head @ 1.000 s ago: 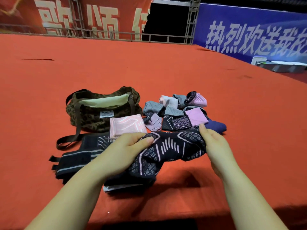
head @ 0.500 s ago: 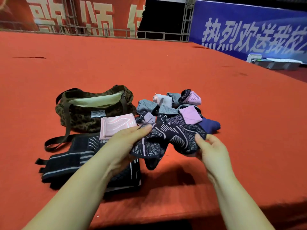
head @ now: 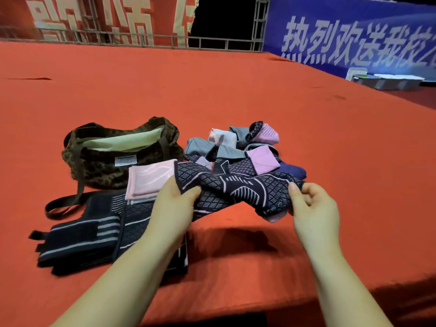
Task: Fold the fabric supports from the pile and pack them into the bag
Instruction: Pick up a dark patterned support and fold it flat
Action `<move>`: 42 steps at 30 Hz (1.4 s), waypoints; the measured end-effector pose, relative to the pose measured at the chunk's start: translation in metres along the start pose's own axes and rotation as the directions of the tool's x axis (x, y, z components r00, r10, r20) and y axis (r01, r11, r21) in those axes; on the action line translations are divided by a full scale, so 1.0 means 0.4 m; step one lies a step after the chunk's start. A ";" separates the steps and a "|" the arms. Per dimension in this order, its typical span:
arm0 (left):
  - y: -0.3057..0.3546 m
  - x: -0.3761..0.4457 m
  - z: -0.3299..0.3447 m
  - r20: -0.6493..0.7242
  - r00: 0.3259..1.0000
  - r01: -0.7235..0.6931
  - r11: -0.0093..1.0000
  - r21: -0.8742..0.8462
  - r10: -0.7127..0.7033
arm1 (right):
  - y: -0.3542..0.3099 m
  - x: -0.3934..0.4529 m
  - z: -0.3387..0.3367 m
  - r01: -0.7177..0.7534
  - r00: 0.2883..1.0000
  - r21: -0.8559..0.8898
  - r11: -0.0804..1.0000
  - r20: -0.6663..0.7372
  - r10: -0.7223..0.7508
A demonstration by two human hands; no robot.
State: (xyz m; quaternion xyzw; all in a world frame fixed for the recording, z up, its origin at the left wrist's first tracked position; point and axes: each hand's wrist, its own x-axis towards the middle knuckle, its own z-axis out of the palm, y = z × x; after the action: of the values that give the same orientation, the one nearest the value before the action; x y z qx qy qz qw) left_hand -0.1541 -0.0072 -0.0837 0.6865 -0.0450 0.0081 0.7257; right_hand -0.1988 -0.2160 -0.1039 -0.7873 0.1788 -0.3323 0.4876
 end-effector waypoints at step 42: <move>-0.013 0.018 0.012 -0.243 0.951 -0.150 0.972 0.181 0.192 | 0.071 0.087 -0.095 -0.076 0.994 0.498 0.864 0.104 0.028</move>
State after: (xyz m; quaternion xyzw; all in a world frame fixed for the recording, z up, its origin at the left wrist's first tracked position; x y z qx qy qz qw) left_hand -0.1467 -0.0126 -0.0881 0.7292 -0.0085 0.1641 0.6642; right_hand -0.1991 -0.2748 -0.1055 -0.6435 0.0845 -0.3167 0.6917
